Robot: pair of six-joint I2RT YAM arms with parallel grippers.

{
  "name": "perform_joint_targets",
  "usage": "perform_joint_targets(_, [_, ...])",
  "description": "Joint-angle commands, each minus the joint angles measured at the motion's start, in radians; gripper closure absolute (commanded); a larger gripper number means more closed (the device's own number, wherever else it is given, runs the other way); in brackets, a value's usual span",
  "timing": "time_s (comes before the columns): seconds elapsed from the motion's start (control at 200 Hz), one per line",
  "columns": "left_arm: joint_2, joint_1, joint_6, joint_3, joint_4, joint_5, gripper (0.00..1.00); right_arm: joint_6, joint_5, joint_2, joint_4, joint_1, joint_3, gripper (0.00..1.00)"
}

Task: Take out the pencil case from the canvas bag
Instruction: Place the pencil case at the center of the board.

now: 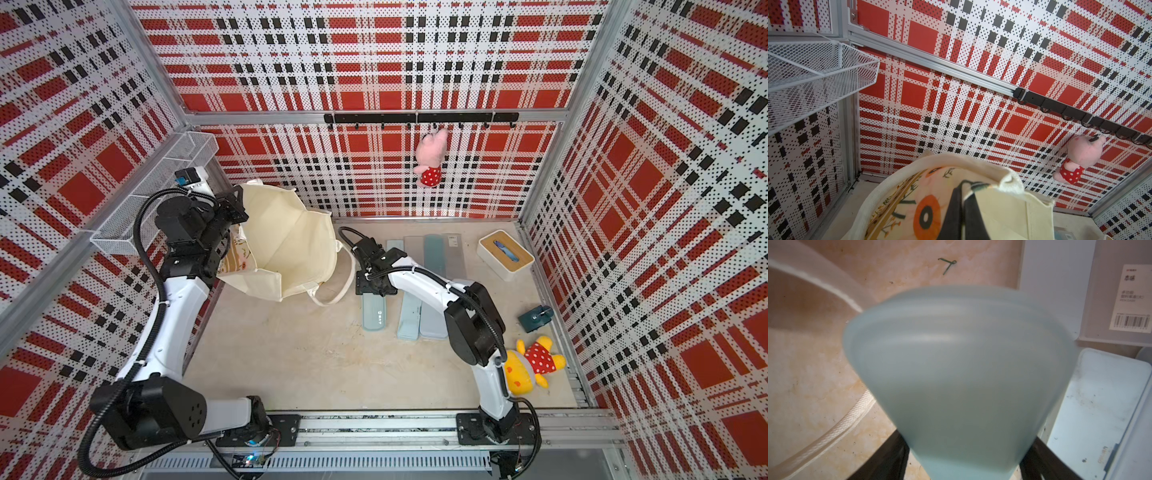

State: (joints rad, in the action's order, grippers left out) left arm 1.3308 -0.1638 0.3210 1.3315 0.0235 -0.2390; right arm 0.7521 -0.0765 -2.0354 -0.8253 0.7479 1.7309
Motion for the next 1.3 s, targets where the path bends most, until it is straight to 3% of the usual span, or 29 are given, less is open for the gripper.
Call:
perform_joint_targets(0.0, [-0.045, -0.011, 0.006, -0.002, 0.099, -0.004, 1.0, 0.04, 0.015, -0.025, -0.026, -0.019, -0.011, 0.66])
perform_joint_targets(0.431, [-0.044, -0.013, 0.02, -0.019, 0.112, -0.019, 1.0, 0.071, -0.006, -0.051, -0.024, -0.04, -0.085, 0.53])
perform_joint_targets(0.772, [-0.043, -0.012, 0.025, -0.02, 0.117, -0.032, 1.0, 0.075, -0.047, -0.048, -0.043, -0.043, -0.08, 0.28])
perform_joint_targets(1.007, [-0.048, -0.013, 0.026, -0.028, 0.118, -0.038, 1.0, 0.079, -0.068, -0.039, -0.057, -0.044, -0.077, 0.04])
perform_joint_targets(1.142, [-0.048, -0.012, 0.026, -0.028, 0.119, -0.039, 1.0, 0.078, -0.073, -0.036, -0.057, -0.044, -0.072, 0.04])
perform_joint_targets(1.298, [-0.046, -0.014, 0.026, -0.028, 0.12, -0.039, 1.0, 0.072, -0.078, -0.029, -0.048, -0.044, -0.066, 0.12])
